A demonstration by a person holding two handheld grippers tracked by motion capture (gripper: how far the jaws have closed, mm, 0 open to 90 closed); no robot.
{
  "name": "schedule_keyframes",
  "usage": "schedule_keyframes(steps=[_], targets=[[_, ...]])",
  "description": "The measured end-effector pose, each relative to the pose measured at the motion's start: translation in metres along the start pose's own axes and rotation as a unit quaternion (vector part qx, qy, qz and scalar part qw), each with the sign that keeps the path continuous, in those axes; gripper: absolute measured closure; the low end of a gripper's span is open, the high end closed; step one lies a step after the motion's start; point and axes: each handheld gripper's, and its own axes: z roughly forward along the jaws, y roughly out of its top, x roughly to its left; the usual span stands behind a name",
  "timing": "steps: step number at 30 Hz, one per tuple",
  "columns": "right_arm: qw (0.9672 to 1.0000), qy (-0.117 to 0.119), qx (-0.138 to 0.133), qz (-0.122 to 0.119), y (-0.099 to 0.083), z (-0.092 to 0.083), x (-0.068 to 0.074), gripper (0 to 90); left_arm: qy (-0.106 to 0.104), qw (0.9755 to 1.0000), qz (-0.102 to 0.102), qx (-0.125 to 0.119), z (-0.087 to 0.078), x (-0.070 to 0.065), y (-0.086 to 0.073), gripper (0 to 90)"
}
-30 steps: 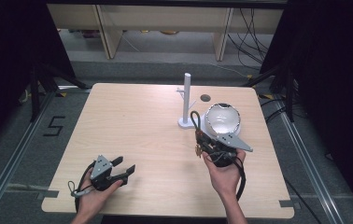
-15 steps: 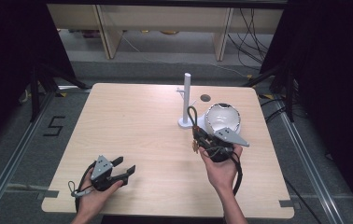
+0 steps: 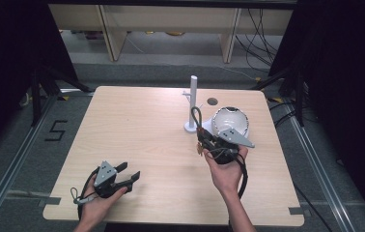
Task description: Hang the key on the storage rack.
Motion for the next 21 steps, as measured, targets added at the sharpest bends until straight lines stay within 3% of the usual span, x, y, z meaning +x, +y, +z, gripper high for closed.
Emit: schedule_keyframes(steps=[3,4,7,10,15,21], targets=[[0.9999,-0.002,-0.003,-0.014,0.0,0.002,-0.002,78.9,0.0,1.0,0.0,0.0,0.0,0.0,0.0,35.9],[1.0,0.002,-0.002,-0.003,0.0,0.003,-0.001,78.9,0.0,1.0,-0.001,0.0,0.0,0.0,0.0,35.9],[1.0,0.0,-0.001,-0.009,0.0,0.005,-0.003,78.9,0.003,1.0,0.001,0.005,-0.001,0.0,0.0,35.9],[1.0,-0.002,0.002,-0.001,0.002,0.006,-0.001,78.9,0.003,1.0,0.001,0.005,-0.001,0.0,0.0,35.9],[0.9999,0.002,0.001,-0.014,0.006,0.011,-0.001,78.9,0.003,1.0,0.001,0.005,-0.001,0.0,0.0,35.9],[0.9999,0.002,0.005,-0.011,0.008,0.016,0.001,78.9,0.001,1.0,0.002,0.004,0.0,0.0,0.0,35.9]])
